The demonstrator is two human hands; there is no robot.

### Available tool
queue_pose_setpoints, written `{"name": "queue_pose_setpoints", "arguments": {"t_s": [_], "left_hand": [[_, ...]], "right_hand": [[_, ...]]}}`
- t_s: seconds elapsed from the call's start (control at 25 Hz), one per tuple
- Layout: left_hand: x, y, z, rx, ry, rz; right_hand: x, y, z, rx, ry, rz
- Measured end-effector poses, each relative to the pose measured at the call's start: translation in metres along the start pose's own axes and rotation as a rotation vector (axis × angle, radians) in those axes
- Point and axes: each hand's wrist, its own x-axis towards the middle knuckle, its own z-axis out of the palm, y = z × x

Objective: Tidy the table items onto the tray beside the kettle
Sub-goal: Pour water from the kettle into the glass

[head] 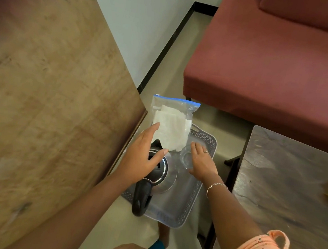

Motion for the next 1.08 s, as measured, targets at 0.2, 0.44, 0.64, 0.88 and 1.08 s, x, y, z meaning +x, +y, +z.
{"name": "queue_pose_setpoints", "arguments": {"t_s": [0.2, 0.44, 0.64, 0.88, 1.08], "left_hand": [[0.000, 0.010, 0.005, -0.017, 0.008, -0.011], [-0.005, 0.046, 0.027, -0.312, -0.163, -0.238], [-0.026, 0.080, 0.037, -0.754, -0.289, -0.479], [-0.057, 0.124, 0.052, -1.077, -0.327, -0.418], [-0.074, 0.164, 0.061, -1.087, -0.306, -0.409]], "right_hand": [[-0.014, -0.002, -0.019, 0.177, 0.090, 0.022], [-0.066, -0.019, -0.095, 0.308, 0.322, -0.048], [-0.129, -0.028, -0.151, 0.404, 0.461, -0.091], [-0.201, -0.016, -0.186, 0.523, 0.554, -0.167], [-0.238, -0.001, -0.182, 0.872, 0.571, -0.153]]}}
